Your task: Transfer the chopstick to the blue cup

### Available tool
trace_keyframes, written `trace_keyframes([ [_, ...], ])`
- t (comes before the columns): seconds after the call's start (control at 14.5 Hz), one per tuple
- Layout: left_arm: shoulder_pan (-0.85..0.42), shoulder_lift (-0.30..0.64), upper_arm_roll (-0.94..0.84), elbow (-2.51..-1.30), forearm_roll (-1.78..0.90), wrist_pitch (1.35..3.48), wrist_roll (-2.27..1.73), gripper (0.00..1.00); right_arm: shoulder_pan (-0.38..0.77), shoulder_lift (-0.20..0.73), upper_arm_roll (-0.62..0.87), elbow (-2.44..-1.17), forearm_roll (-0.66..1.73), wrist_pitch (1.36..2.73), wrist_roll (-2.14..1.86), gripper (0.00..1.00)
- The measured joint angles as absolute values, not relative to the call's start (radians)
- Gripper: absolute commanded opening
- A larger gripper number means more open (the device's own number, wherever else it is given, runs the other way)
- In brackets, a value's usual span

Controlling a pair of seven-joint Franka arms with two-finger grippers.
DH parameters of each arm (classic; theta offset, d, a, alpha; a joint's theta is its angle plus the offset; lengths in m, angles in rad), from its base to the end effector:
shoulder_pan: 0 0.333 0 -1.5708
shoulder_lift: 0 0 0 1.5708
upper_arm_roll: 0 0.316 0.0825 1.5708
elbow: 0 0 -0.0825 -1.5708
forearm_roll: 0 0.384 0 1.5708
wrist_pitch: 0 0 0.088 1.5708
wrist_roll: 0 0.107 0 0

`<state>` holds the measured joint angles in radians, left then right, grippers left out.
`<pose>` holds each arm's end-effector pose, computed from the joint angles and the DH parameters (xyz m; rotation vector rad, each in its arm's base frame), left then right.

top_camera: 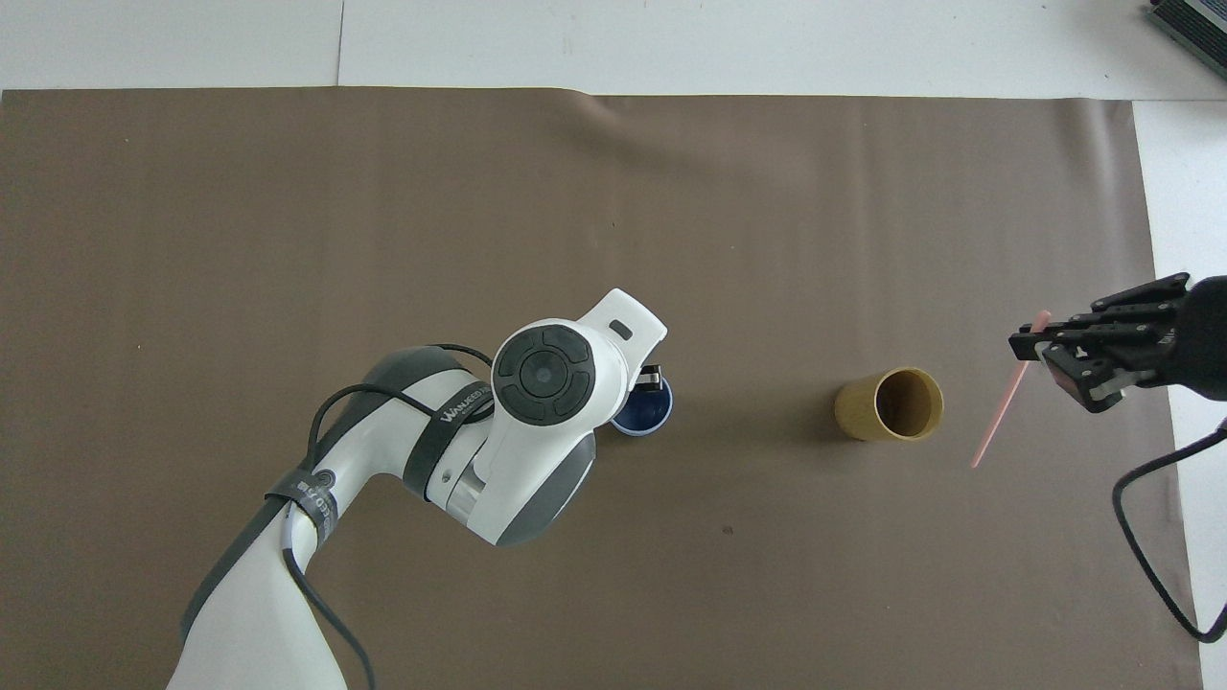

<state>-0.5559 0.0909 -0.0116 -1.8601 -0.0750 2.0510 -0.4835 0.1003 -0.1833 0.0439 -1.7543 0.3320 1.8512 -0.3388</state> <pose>0.5008 -0.3238 0.4768 3.0295 -0.0796 0.0785 0.5124 0.1026 0.6667 -2.7487 -0.6090 -0.4396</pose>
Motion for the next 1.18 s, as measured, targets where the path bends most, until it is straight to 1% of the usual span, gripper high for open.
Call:
trace_keyframes([
  [0.21, -0.446, 0.023, -0.009, -1.860, -0.074, 1.974, -0.320, 1.00, 0.199, -0.147, 0.049, -1.754, 0.332, 1.969, -0.186, 0.00],
  [0.35, -0.363, 0.009, -0.007, -1.846, -0.074, 1.959, -0.210, 1.00, 0.251, -0.118, 0.051, -1.754, 0.332, 2.036, -0.111, 0.00],
  [0.69, -0.179, 0.009, -0.005, -1.703, -0.074, 1.853, 0.054, 1.00, 0.391, -0.022, 0.052, -1.754, 0.270, 2.183, 0.030, 0.00],
  [0.83, -0.140, 0.008, -0.005, -1.638, -0.068, 1.765, 0.087, 1.00, 0.427, 0.017, 0.052, -1.754, 0.231, 2.226, 0.075, 0.00],
  [1.04, -0.112, 0.004, -0.005, -1.542, -0.048, 1.621, 0.092, 1.00, 0.431, 0.067, 0.050, -1.756, 0.210, 2.262, 0.078, 0.00],
  [1.18, -0.109, 0.004, -0.005, -1.503, -0.047, 1.539, 0.092, 1.00, 0.431, 0.092, 0.049, -1.764, 0.196, 2.285, 0.078, 0.00],
])
